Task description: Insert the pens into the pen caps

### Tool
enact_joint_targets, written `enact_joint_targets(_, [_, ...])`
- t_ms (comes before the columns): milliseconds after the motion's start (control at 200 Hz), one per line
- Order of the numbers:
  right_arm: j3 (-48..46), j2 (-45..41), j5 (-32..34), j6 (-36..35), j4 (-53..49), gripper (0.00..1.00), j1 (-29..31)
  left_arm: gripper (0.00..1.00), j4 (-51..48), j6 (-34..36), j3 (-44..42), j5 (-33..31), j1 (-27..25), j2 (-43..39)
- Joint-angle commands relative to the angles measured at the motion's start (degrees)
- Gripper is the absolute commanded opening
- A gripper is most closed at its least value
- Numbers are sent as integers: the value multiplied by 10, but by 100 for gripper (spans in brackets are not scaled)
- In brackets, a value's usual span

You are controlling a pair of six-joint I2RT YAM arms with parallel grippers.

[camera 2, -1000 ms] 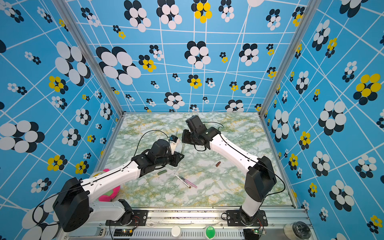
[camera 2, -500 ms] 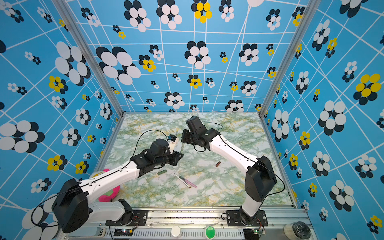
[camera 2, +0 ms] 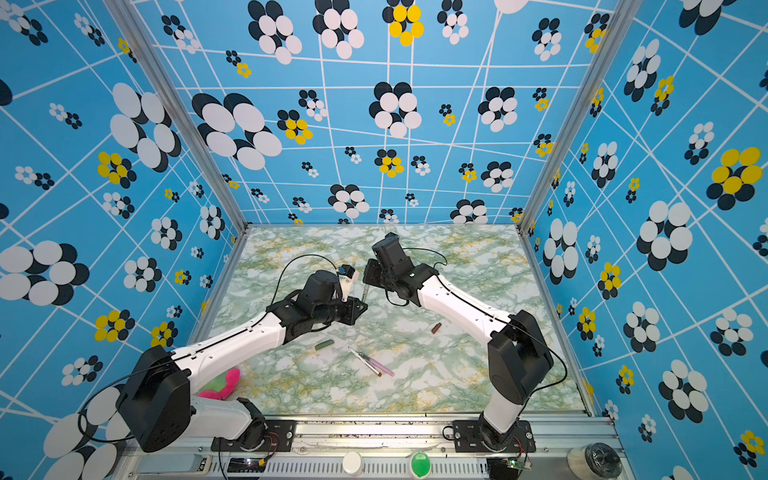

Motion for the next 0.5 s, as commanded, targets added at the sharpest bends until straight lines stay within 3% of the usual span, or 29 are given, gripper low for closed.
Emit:
enact_joint_targets(0, [-33, 5, -70, 10, -119, 9, 41, 0, 201, 12, 74, -29, 22, -5])
enact_joint_targets(230, [5, -31, -62, -5, -126, 17, -3, 0, 173, -13, 20, -23, 14, -10])
enact_joint_targets(495, [35, -75, -59, -42, -131, 42, -32, 0, 170, -75, -36, -28, -11, 2])
